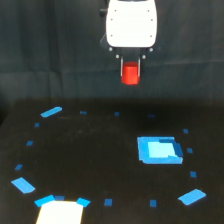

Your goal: Pick up the red object from the table

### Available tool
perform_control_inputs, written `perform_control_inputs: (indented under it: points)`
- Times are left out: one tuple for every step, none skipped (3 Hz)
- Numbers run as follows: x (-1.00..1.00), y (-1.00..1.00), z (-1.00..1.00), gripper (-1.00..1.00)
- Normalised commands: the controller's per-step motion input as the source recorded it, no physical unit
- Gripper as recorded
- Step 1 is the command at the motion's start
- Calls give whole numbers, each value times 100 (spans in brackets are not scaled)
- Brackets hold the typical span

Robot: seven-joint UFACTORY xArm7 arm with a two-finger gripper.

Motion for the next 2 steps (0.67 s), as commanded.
perform_control_inputs:
  points:
    - [-8,-24,-27,-100]
    - [17,10,7,-100]
